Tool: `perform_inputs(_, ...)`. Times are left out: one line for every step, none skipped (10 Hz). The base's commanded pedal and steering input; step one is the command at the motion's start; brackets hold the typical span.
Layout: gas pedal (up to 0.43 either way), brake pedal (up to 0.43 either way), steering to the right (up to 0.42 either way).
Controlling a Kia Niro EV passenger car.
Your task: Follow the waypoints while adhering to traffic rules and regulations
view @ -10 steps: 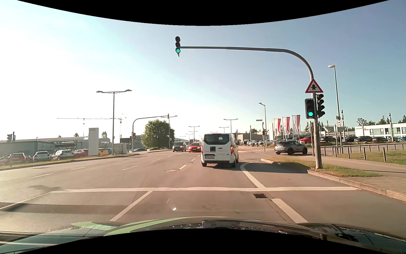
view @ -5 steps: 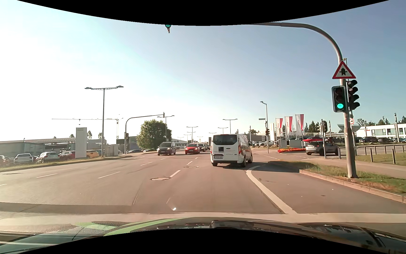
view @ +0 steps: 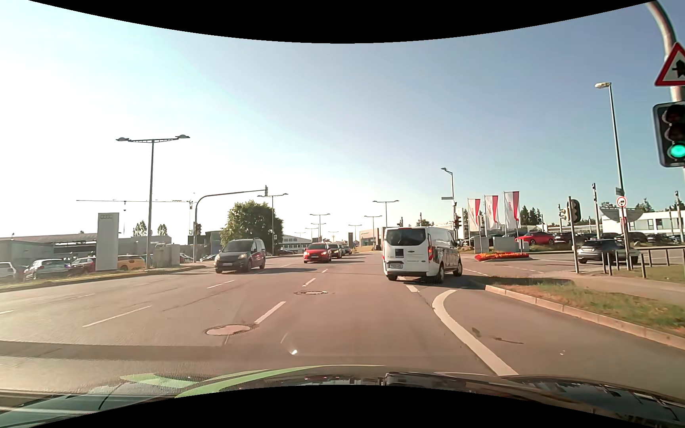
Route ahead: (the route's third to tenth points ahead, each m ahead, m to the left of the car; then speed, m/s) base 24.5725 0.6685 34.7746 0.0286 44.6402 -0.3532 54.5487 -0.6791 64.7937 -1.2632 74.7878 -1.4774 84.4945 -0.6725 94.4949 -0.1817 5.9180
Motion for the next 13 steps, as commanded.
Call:
perform_inputs(0.331,0.0,0.021)
perform_inputs(0.35,0.0,0.021)
perform_inputs(0.358,0.0,0.022)
perform_inputs(0.39,0.0,0.023)
perform_inputs(0.398,0.0,0.024)
perform_inputs(0.398,0.0,0.023)
perform_inputs(0.421,0.0,0.023)
perform_inputs(0.421,0.0,0.023)
perform_inputs(0.421,0.0,0.023)
perform_inputs(0.35,0.0,0.023)
perform_inputs(0.358,0.0,0.023)
perform_inputs(0.461,0.0,0.023)
perform_inputs(0.48,0.0,0.018)
